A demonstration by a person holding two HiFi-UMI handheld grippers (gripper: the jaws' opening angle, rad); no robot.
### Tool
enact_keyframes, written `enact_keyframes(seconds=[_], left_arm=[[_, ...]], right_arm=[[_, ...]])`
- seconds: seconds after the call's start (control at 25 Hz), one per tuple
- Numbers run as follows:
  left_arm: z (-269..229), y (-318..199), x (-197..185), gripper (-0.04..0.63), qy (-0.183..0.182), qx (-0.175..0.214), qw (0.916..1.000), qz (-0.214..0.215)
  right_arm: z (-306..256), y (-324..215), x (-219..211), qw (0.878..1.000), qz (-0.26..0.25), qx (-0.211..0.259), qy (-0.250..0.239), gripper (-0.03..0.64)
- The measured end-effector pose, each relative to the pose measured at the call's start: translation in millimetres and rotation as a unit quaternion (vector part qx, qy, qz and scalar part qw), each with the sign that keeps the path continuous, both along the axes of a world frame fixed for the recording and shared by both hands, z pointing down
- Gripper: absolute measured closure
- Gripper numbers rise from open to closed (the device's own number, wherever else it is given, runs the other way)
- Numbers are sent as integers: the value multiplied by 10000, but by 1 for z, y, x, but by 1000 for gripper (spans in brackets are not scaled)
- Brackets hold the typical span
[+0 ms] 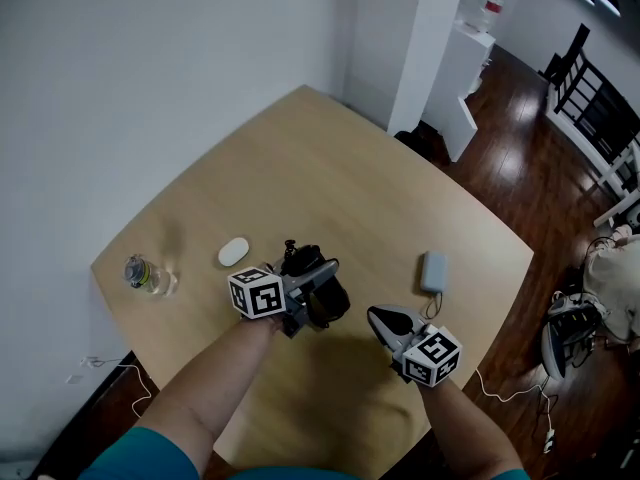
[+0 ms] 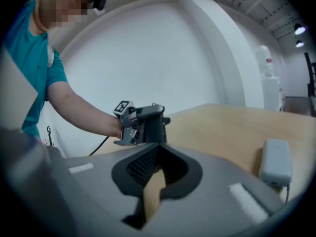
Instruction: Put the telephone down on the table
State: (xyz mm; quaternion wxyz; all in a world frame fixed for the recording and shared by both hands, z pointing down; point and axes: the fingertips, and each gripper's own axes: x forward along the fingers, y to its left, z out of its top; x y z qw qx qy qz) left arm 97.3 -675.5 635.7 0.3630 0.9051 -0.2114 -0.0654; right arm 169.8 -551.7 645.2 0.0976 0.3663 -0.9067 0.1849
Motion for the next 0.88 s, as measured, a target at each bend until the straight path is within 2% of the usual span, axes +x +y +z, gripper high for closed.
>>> enact_keyframes(seconds=[0.2, 0.52, 0.76, 0.88], left_arm=[[14, -2, -4, 218, -813, 101, 9963, 239], [34, -12, -13, 156, -1429, -280, 9893, 51], [47, -22, -29, 112, -2147, -149, 9765, -113], [54, -26, -38, 103, -2375, -248, 9706, -314]], right_arm=[[-1, 0, 1, 10000, -25, 9, -25, 614], [2, 3, -2, 10000, -81, -7, 33, 614], [3, 3, -3, 9999, -83, -15, 57, 614], [3, 3, -5, 9999, -94, -27, 69, 614]])
